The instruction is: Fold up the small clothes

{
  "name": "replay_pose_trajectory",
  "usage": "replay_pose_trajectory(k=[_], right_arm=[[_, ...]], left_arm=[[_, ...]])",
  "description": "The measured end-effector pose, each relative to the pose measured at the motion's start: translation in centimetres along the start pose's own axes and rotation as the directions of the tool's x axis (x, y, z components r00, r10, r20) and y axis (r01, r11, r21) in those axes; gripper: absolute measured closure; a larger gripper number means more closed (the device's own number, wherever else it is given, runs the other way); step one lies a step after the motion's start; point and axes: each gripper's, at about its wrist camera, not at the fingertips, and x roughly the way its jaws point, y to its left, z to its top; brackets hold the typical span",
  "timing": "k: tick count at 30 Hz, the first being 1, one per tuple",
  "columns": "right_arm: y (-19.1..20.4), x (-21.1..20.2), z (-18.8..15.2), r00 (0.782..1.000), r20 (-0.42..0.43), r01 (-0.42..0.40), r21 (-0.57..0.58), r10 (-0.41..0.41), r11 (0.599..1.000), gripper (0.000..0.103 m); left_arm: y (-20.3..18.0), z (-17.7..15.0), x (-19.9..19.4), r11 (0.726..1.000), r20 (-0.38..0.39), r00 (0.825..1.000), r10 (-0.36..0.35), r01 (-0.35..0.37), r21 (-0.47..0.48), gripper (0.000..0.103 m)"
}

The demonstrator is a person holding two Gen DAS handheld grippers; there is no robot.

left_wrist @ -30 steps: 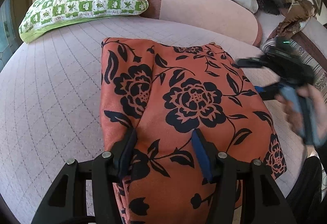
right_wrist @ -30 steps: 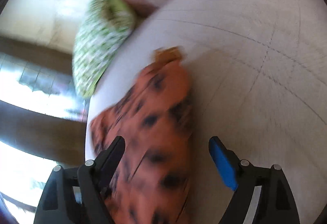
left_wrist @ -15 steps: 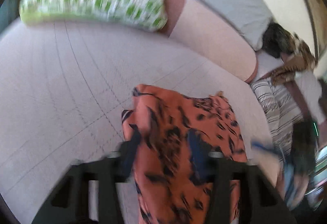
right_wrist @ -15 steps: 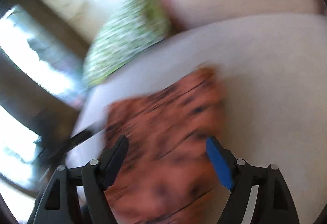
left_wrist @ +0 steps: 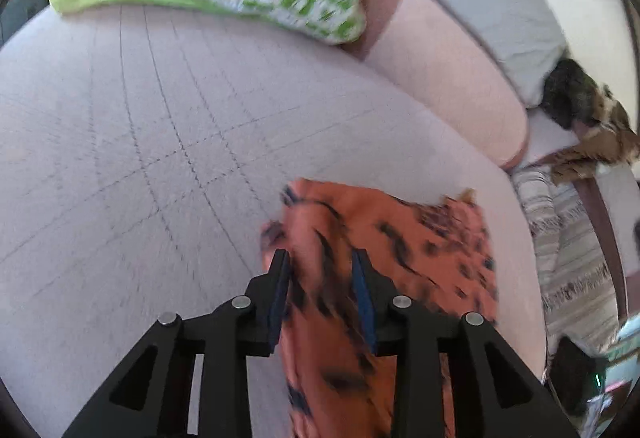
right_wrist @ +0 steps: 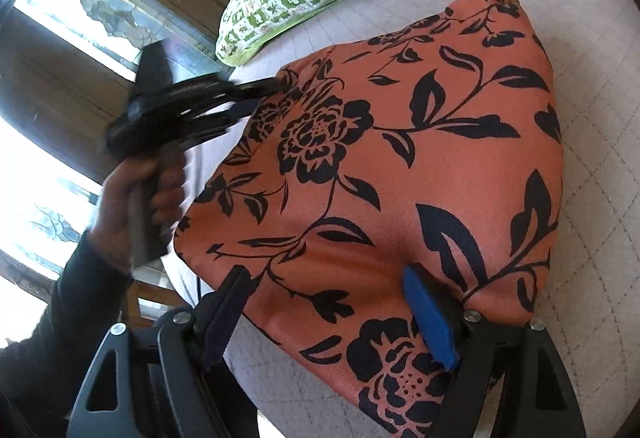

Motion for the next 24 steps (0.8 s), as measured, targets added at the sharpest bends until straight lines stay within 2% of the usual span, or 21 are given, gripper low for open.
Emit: replay_pose_trajectory(k=[3, 6, 9, 10, 11, 12, 13, 14, 17, 19, 20, 22, 24], right_arm=[[-0.6, -1.2, -0.3, 1.000, 0.012, -0.016, 0.019, 0.016, 1.000, 0.020], [-0.4, -1.2, -0.2, 1.000, 0.016, -0.013, 0.013, 0.013, 1.000, 0.019], [-0.4, -1.1, -0.1, 1.000, 0.019, -0.019, 0.028, 0.019, 0.999, 0.018], [-0.5, -1.2, -0.1, 0.999, 0.021, -0.029, 0.040, 0.028, 0.999, 0.018], [-0.6, -1.1, 0.0, 0.999, 0.022, -0.037, 0.047, 0.036, 0.998, 0.018], [-0.8, -0.8, 0.1, 0.999, 0.021, -0.047, 0.056, 0.046, 0.997, 0.018], [-0.9, -0.9, 0.1, 0.998, 0.019, -0.055, 0.065, 0.054, 0.996, 0.018], [-1.1, -1.0, 0.2, 0.998, 0.017, -0.060, 0.070, 0.059, 0.996, 0.018], [-1.2, -1.1, 0.5, 0.998, 0.005, -0.057, 0.077, 0.057, 0.995, 0.018], [-1.1, -1.3, 0.7, 0.999, 0.003, -0.052, 0.090, 0.052, 0.995, 0.018], [-0.9, -1.6, 0.8, 0.999, 0.011, -0.050, 0.092, 0.049, 0.994, 0.018], [-0.6, -2.0, 0.9, 0.999, 0.013, -0.037, 0.091, 0.036, 0.995, 0.018], [-0.2, -2.7, 1.2, 1.000, 0.020, -0.015, 0.094, 0.013, 0.995, 0.018]], left_arm=[[-1.6, -3.4, -3.8, 0.997, 0.032, 0.999, 0.016, -0.019, 0.078, 0.069], [-2.9, -7.4, -5.2, 0.995, 0.005, 1.000, 0.013, -0.013, 0.098, 0.069], [-2.0, -10.1, -4.7, 0.998, -0.029, 0.999, 0.032, -0.030, 0.061, 0.071], [-1.0, -11.0, -3.9, 0.998, -0.042, 0.998, 0.057, -0.056, 0.023, 0.075], [-0.2, -11.7, -3.3, 0.998, -0.054, 0.997, 0.060, -0.060, -0.003, 0.074], [1.2, -12.6, -2.6, 0.998, -0.051, 0.998, 0.022, -0.025, -0.063, 0.073], [1.5, -12.9, -3.0, 0.996, -0.035, 0.999, -0.001, -0.002, -0.094, 0.073], [1.3, -12.8, -3.5, 0.995, -0.032, 0.999, 0.005, -0.008, -0.098, 0.073], [-0.8, -12.2, -4.5, 0.997, -0.037, 0.997, 0.068, -0.069, -0.030, 0.073], [-2.4, -11.8, -5.4, 0.995, -0.001, 0.995, 0.096, -0.096, 0.009, 0.072], [-3.1, -11.5, -6.1, 0.992, 0.023, 0.992, 0.121, -0.122, 0.030, 0.070], [-3.9, -11.0, -6.9, 0.987, 0.058, 0.987, 0.148, -0.151, 0.055, 0.057], [-4.4, -10.4, -7.6, 0.979, 0.085, 0.980, 0.180, -0.187, 0.081, 0.054]])
